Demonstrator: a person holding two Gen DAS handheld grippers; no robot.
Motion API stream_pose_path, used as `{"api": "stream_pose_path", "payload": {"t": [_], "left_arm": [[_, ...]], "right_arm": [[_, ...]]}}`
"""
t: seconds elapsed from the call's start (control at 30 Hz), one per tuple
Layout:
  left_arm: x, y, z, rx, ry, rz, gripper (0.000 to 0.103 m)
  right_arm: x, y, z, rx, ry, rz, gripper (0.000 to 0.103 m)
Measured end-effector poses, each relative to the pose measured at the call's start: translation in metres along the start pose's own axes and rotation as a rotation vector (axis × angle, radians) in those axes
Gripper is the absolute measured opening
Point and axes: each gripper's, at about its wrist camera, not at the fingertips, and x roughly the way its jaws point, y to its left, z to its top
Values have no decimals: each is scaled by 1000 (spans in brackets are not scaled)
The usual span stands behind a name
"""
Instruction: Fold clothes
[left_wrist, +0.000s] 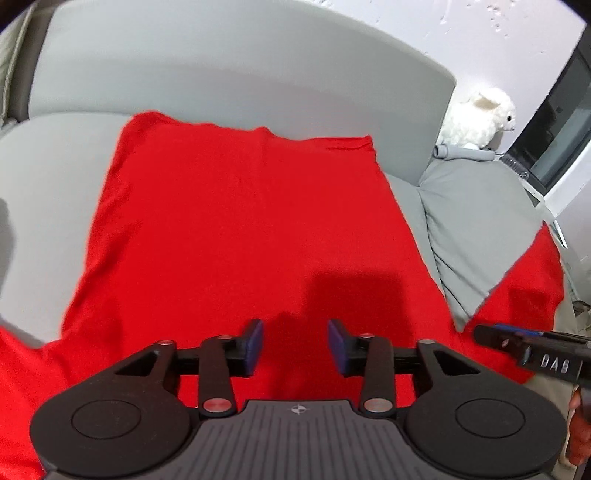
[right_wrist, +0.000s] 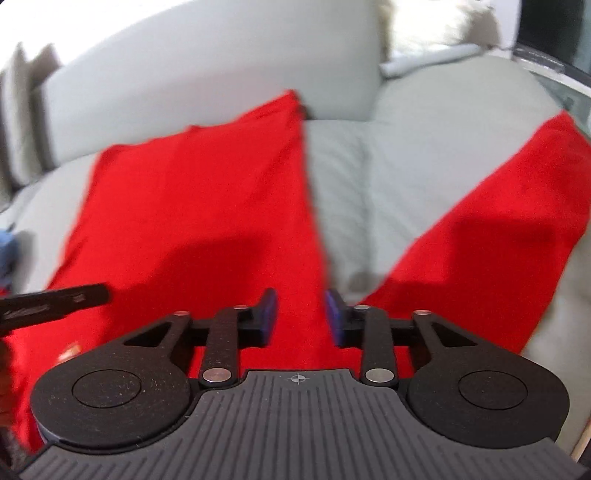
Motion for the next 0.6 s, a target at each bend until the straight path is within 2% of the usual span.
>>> {"api": "stream_pose_path", "payload": {"t": [0.13, 0.2, 0.33, 0.43, 0.53, 0.6], "left_arm": [[-3, 10, 10, 49, -39, 41, 40], [-8, 18, 15, 55, -58, 47, 40], [11, 29, 49, 95, -122, 77, 38], [36, 36, 79, 93, -152, 82, 38], [71, 35, 110, 69, -164, 73, 38], [103, 28, 133, 60, -169, 57, 38]], "right_arm": [[-2, 22, -2, -95, -34, -16, 39], [3, 23, 8, -111, -62, -22, 40], [17, 28, 41, -170, -148, -49, 41], [37, 31, 68, -208, -197, -54, 41], [81, 27, 117, -255, -233, -62, 41], [108, 26, 137, -266, -229, -71, 41]]}}
